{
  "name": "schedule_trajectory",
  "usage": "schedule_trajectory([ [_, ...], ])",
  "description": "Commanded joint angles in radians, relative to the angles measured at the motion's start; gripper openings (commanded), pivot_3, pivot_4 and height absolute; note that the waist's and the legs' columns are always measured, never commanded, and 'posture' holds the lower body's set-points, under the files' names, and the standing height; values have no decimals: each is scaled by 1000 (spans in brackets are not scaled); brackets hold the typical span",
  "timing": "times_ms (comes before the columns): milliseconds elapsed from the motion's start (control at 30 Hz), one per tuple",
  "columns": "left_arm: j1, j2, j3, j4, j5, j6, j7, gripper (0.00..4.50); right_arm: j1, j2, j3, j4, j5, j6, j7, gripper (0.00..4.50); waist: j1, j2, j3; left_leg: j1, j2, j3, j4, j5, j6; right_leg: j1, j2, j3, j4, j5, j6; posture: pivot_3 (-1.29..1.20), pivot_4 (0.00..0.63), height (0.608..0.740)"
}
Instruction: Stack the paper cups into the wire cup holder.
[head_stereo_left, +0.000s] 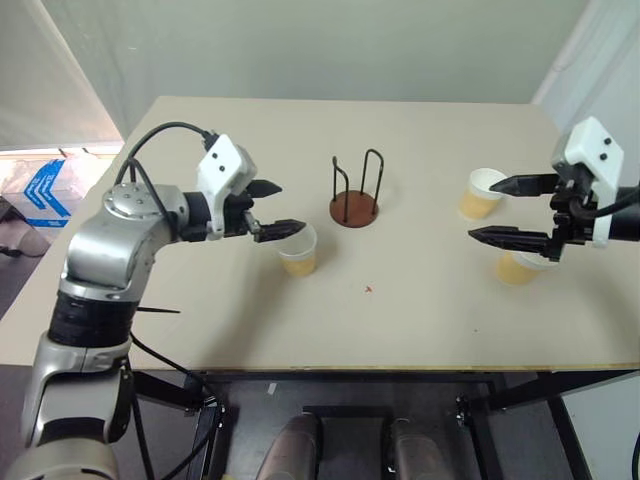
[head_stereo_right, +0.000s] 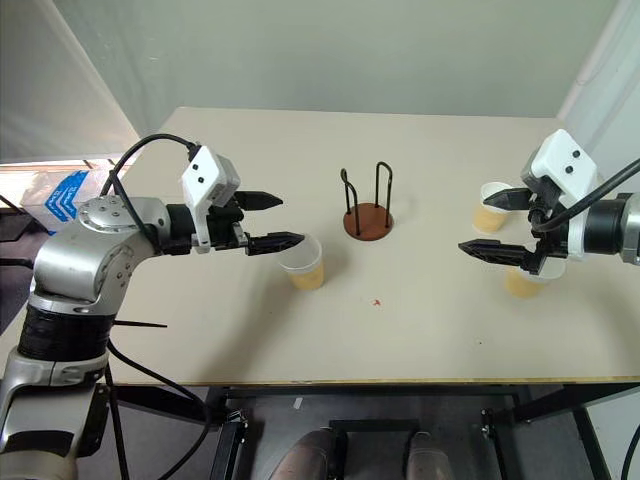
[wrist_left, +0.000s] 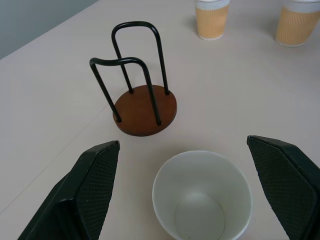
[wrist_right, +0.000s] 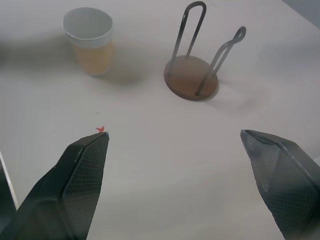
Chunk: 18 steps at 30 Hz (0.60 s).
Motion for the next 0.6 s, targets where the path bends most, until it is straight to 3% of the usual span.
schedule_trajectory([
  [33,-2,16,39,-33,-9,0,8,4467,-29,-4,-7,-2,-6,-17,9,4456,0,0,0,0,0,0,0,0,0,0,0,0,0,0,0,0,150,740],
  [600,-31,-56,7,29,18,-34,62,4467,-69,-2,-5,-4,0,15,11,4456,0,0,0,0,0,0,0,0,0,0,0,0,1,0,0,0,150,740],
])
